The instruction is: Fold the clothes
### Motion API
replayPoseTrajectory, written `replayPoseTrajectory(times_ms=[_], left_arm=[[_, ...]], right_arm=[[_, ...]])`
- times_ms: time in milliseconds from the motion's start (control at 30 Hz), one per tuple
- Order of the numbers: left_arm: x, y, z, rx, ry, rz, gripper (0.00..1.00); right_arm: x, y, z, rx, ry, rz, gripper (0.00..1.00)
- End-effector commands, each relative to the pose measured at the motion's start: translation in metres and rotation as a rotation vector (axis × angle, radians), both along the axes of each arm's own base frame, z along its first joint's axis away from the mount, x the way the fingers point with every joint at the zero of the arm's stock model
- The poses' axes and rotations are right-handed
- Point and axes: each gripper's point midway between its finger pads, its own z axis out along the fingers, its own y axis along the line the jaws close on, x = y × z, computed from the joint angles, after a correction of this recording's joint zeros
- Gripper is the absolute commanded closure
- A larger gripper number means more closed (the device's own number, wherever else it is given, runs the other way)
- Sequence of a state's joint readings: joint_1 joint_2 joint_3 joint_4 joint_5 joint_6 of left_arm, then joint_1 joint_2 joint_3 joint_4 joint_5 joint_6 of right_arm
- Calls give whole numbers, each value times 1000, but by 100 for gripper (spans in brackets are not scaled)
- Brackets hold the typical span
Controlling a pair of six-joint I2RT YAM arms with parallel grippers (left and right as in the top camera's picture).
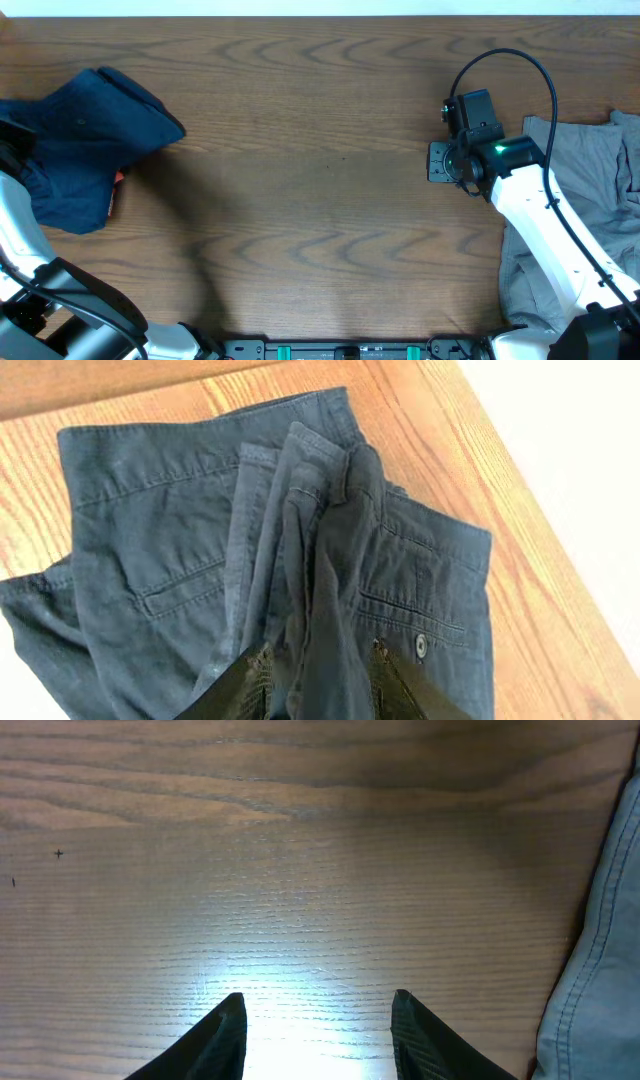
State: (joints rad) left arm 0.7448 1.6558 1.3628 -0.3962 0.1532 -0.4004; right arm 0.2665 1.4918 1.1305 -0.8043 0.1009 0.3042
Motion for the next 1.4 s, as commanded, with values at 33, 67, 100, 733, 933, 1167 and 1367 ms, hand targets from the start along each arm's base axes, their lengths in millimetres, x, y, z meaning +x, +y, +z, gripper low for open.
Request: replayPoseTrajectory(times_ms=[33, 67, 100, 733, 933, 1167, 1367], left_arm=[[18, -23, 3, -82, -96, -122, 75], [27, -33, 9, -101, -140, -187, 81], [35, -43, 15, -112, -181, -252, 85], [-8, -52, -121, -340, 239, -139, 93], [-10, -62, -163, -452, 291, -153, 63], [2, -69, -147, -471, 213, -199, 55], [32, -91, -80, -457, -12, -352, 48]], right_arm=[[2, 0, 8, 12, -22, -13, 54], [2, 0, 8, 12, -21, -13, 54], [2, 0, 8, 12, -21, -13, 54], [-3, -1, 6, 5, 2, -13, 54], [-6, -2, 5, -2, 13, -14, 54], [-5, -3, 5, -1, 12, -15, 53], [-4, -2, 5, 0, 8, -16, 53]])
